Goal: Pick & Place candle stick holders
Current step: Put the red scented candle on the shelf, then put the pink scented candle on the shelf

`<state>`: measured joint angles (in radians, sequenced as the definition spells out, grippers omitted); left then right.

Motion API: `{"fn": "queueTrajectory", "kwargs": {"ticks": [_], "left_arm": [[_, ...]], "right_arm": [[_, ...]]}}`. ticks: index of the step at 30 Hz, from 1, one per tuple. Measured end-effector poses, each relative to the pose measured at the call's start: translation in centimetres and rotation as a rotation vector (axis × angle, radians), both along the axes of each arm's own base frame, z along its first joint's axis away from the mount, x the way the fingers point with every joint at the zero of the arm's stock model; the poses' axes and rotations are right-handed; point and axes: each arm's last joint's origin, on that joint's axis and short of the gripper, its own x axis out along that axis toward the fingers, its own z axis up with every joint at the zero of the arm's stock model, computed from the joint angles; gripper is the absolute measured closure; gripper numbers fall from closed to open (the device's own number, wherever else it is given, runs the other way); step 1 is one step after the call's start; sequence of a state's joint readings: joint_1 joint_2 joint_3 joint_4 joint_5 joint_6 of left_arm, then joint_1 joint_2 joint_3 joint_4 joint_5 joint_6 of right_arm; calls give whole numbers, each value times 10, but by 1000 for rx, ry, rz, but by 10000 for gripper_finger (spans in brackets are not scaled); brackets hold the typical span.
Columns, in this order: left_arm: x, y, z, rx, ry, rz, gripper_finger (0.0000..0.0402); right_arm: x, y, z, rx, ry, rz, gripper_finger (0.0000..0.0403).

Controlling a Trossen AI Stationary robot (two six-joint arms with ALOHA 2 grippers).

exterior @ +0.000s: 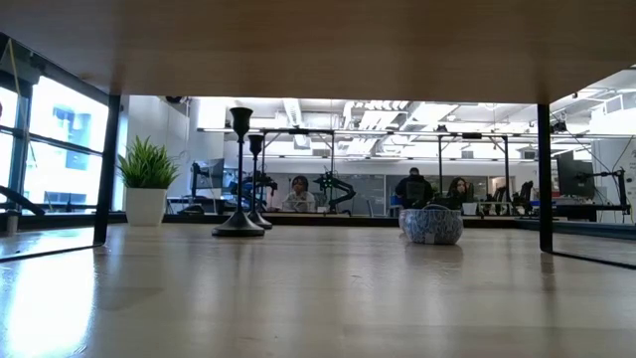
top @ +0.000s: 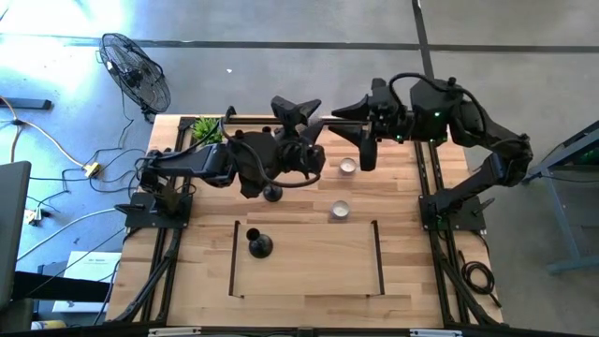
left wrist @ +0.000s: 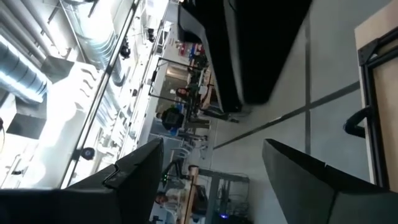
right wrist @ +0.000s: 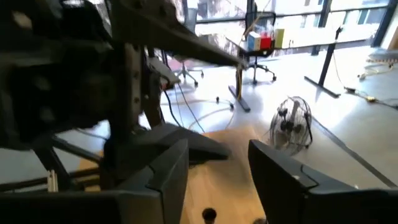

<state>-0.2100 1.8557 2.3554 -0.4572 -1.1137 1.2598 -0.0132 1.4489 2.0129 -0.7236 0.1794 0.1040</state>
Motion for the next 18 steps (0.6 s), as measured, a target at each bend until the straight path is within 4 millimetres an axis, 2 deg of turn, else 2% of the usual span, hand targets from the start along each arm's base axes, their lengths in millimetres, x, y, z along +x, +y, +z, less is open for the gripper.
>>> {"fn": "queueTrajectory", "kwargs": {"ticks": [18], "left_arm": [[0,0,0,-4,-1,8,133]], "right_arm": [[-1,1,-5,8,56,40,247]]}}
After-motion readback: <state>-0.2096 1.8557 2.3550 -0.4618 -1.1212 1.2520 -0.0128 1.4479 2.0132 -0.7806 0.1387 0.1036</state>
